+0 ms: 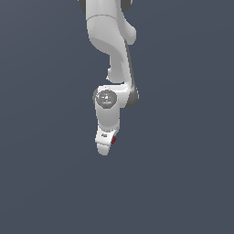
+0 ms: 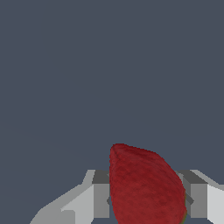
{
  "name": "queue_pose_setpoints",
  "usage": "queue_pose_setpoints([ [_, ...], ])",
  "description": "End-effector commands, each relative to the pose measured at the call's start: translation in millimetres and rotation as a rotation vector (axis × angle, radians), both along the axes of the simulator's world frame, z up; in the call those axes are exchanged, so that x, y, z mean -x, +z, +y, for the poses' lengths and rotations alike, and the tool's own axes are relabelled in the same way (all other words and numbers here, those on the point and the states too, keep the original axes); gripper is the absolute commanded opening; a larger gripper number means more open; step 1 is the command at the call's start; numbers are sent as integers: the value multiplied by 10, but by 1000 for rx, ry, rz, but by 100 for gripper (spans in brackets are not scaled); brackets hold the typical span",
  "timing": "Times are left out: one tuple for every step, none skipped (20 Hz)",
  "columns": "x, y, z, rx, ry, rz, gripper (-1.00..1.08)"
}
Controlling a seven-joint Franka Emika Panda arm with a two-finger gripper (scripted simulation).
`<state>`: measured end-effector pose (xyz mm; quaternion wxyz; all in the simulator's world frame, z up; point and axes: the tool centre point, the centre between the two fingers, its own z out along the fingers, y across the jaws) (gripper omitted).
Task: Pick up the object and move it to a goal position.
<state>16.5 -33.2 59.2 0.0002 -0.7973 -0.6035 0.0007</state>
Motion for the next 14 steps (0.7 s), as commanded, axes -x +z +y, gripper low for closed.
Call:
queue_pose_setpoints([
  [-22,195,17,0,1,-2,-100],
  [-30,283,23,0,1,-2,-100],
  [-39,376,33,0,1,-1,-100],
  [-48,476,40,0,1,-1,-100],
  [-58,580,51,0,2,-1,-100],
  [-68,690,59,0,2,-1,-100],
  [-79,803,70,0,2,-1,-100],
  [-91,920,79,0,2,-1,-100],
  [-102,1038,91,-1,2,-1,-100],
  [-114,1157,100,-1,2,-1,-100],
  [-126,1277,112,-1,3,-1,-100],
  [-139,1397,121,-1,3,-1,-100],
  [-151,1515,132,-2,3,-1,-100],
  [-163,1632,141,-2,3,-1,-100],
])
